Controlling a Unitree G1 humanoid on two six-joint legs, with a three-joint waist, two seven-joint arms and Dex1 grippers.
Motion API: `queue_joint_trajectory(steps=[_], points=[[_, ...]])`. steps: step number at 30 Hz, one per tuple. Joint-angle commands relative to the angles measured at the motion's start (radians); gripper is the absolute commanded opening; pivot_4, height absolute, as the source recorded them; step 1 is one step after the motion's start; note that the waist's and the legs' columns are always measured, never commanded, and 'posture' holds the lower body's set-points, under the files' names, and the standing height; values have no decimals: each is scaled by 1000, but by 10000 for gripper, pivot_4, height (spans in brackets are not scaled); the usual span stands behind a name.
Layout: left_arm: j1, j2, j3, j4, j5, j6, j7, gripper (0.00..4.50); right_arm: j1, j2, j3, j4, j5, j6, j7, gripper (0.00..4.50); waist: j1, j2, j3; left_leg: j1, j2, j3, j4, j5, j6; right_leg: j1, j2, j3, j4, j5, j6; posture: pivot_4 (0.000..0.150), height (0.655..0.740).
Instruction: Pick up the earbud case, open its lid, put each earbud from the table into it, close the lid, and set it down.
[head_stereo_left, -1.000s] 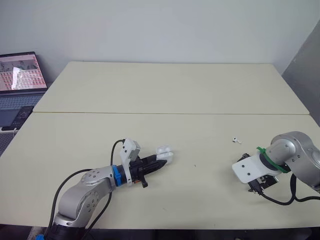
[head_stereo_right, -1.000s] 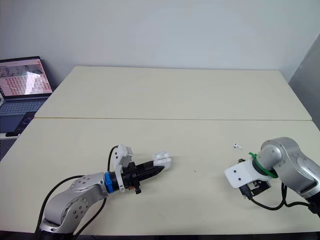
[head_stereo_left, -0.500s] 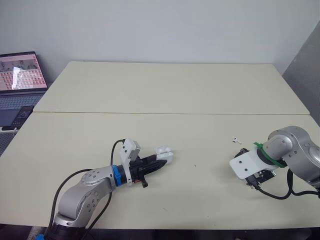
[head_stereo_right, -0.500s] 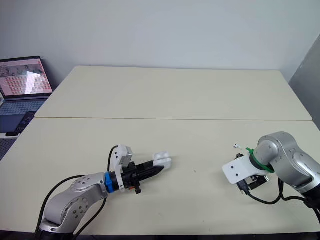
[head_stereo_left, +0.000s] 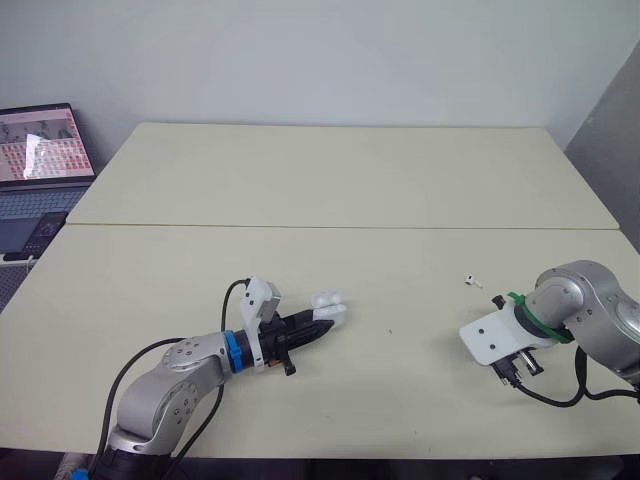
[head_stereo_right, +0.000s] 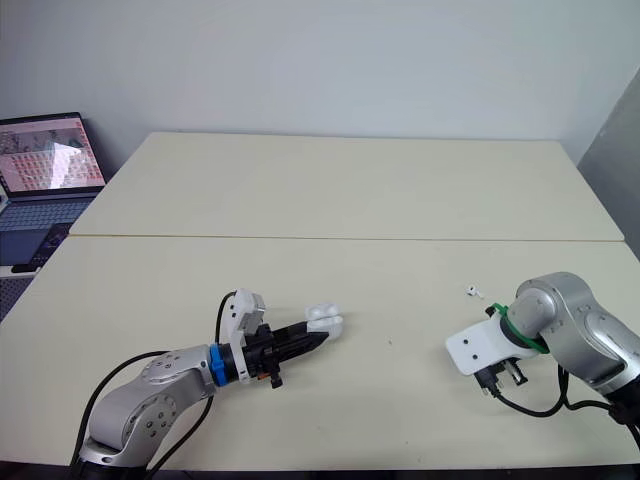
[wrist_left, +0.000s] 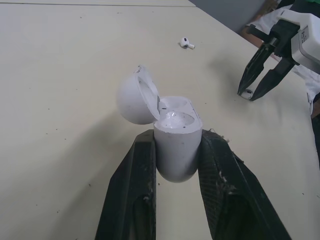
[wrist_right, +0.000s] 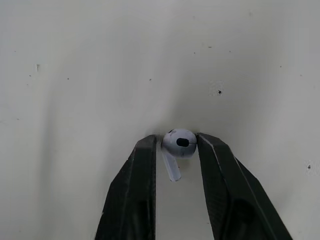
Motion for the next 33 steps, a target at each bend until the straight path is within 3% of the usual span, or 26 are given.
queue_joint_trajectory(steps=[1, 6, 9, 10, 11, 21, 28, 33], points=[[-3, -1, 0, -24, -4, -17, -9, 7886, 8, -5, -29, -31, 4, 9, 7, 14039, 0, 0, 0, 0, 0, 0, 0, 0, 0, 0, 0, 0, 0, 0, 0, 1500, 7400], [-1, 1, 0, -26, -4, -16, -10, 7886, 9, -3, -29, -33, 6, 15, 7, 14039, 0, 0, 0, 0, 0, 0, 0, 0, 0, 0, 0, 0, 0, 0, 0, 1500, 7400], [-3, 1, 0, -25, -4, -15, -10, 7886, 7, -1, -28, -24, 6, 10, 6, 8618, 0, 0, 0, 0, 0, 0, 0, 0, 0, 0, 0, 0, 0, 0, 0, 1500, 7400], [-3, 1, 0, -26, -5, -14, -10, 7886, 7, 0, -27, -21, 5, 8, 5, 4494, 0, 0, 0, 0, 0, 0, 0, 0, 0, 0, 0, 0, 0, 0, 0, 1500, 7400], [-3, 1, 0, -26, -5, -14, -9, 7886, 8, -1, -27, -18, 4, 6, 4, 4147, 0, 0, 0, 0, 0, 0, 0, 0, 0, 0, 0, 0, 0, 0, 0, 1500, 7400], [-16, -9, -13, -31, 10, -32, -3, 7886, 0, 51, -82, 1, 52, -23, -70, 4147, -2, 0, 0, 0, 0, 0, 0, 0, 0, 0, 0, 0, 0, 0, 0, 1500, 7400], [-78, -106, -81, 16, 165, -189, 82, 7886, -71, 218, -248, 108, 237, -23, -211, 4147, 1, 0, 0, -1, -1, 0, 0, 0, 0, 0, 0, 0, 0, 0, 0, 1500, 7400], [-113, -207, -111, 70, 273, -329, 166, 7886, -108, 336, -395, 129, 375, 114, -353, 4147, 3, -1, 0, -1, -1, 1, 0, 2, -3, 0, 0, 0, 0, 0, 0, 1500, 7400]])
